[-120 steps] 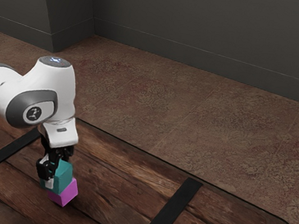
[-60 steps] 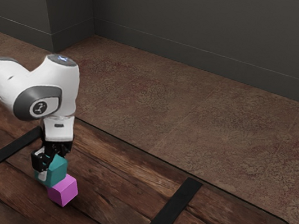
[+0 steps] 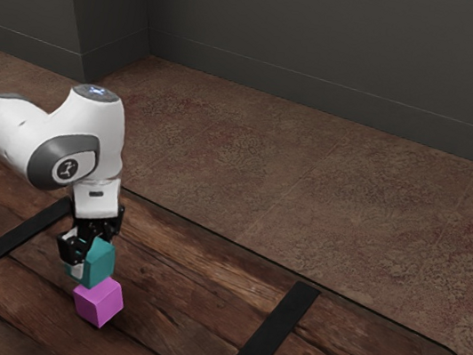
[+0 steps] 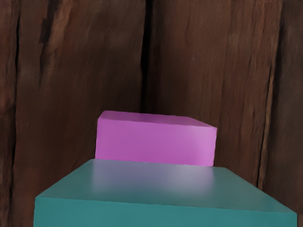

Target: Pick up the blue block with one arm, and put the blue block on the pink block with one arm

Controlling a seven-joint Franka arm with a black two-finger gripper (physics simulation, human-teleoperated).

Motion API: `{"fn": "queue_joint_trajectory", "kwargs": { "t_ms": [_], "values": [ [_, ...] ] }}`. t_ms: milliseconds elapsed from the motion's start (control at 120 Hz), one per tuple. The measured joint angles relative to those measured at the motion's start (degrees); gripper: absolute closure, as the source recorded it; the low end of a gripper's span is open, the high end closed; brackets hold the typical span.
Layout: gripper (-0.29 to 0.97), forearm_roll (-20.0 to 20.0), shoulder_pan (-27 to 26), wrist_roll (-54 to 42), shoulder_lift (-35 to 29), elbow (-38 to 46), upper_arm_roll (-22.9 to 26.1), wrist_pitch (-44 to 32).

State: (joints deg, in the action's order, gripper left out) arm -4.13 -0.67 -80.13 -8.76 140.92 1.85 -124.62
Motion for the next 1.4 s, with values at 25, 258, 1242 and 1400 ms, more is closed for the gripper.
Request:
{"fn": "queue_joint_trajectory", "kwargs": {
  "t_ms": [25,258,1242,1400],
  "values": [
    [0.33,0.2,0.0,-0.1,0.0,0.0,0.0,-0.2],
    [0.34,1.1,-0.6,-1.1,-0.3,1.1,0.0,-1.1],
    [0.17,3.9,0.6,-5.2,-0.2,1.6,0.0,-2.2],
    [0.08,4.0,0.6,-5.6,-0.2,1.7,0.0,-2.2]
  ]
}}
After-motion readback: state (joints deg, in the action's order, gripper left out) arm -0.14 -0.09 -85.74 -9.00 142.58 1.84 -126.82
